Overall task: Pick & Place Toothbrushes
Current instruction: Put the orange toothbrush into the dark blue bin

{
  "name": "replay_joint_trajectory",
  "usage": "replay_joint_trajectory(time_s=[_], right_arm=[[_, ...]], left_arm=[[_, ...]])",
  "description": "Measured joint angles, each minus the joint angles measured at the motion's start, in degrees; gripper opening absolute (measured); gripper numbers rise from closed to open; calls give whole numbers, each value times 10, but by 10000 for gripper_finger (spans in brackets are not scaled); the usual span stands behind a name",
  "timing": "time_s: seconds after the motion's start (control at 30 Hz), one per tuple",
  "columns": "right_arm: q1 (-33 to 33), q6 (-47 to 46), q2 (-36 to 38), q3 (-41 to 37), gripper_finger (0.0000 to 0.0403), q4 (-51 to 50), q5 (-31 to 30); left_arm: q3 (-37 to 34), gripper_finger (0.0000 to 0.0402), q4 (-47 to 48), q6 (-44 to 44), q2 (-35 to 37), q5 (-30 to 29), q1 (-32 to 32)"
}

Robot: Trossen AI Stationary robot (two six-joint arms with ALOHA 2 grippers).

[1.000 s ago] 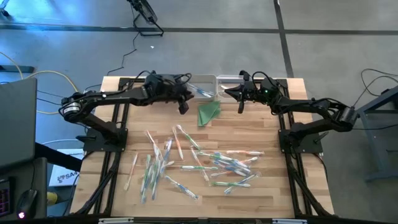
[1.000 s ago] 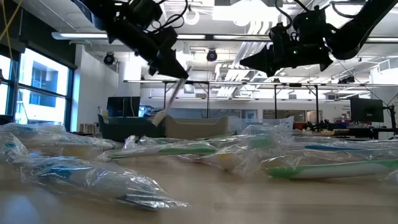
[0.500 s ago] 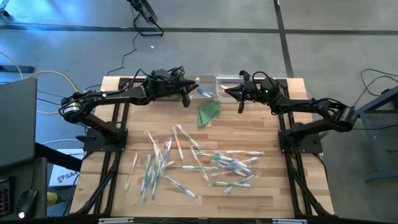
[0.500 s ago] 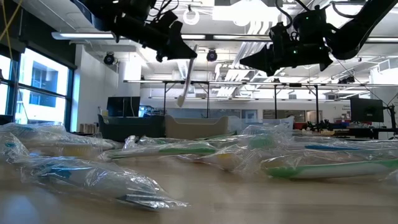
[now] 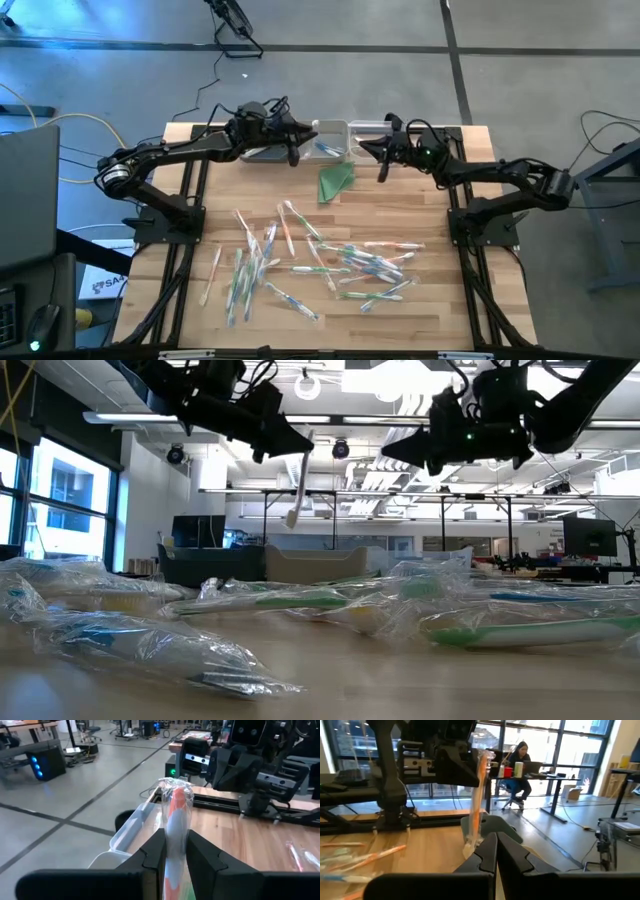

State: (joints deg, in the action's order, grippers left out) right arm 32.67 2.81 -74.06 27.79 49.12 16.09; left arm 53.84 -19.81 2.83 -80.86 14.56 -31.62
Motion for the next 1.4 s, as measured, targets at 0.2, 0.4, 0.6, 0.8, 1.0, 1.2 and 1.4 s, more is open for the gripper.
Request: replay_joint_trajectory(time_s=[0.2, 0.4, 0.6, 0.8, 1.0, 1.2, 1.4], right_arm=[[-18, 0, 0, 0, 3, 0, -42], [-19, 3, 0, 0, 3, 0, -73], [-19, 27, 0, 0, 3, 0, -117], [-15, 37, 0, 0, 3, 0, -136], [-14, 36, 0, 0, 3, 0, -136], [-14, 36, 0, 0, 3, 0, -136], [-14, 35, 0, 0, 3, -1, -136]], left_arm=[[0, 58, 6, 19, 0, 0, -3], [0, 58, 23, 34, 9, -4, -15], [0, 58, 87, 62, 31, -91, -15], [0, 58, 135, 95, 46, -212, -15], [0, 58, 175, 119, 46, -281, -25], [0, 58, 226, 84, 46, -298, -54], [0, 58, 267, 72, 46, -299, -87]])
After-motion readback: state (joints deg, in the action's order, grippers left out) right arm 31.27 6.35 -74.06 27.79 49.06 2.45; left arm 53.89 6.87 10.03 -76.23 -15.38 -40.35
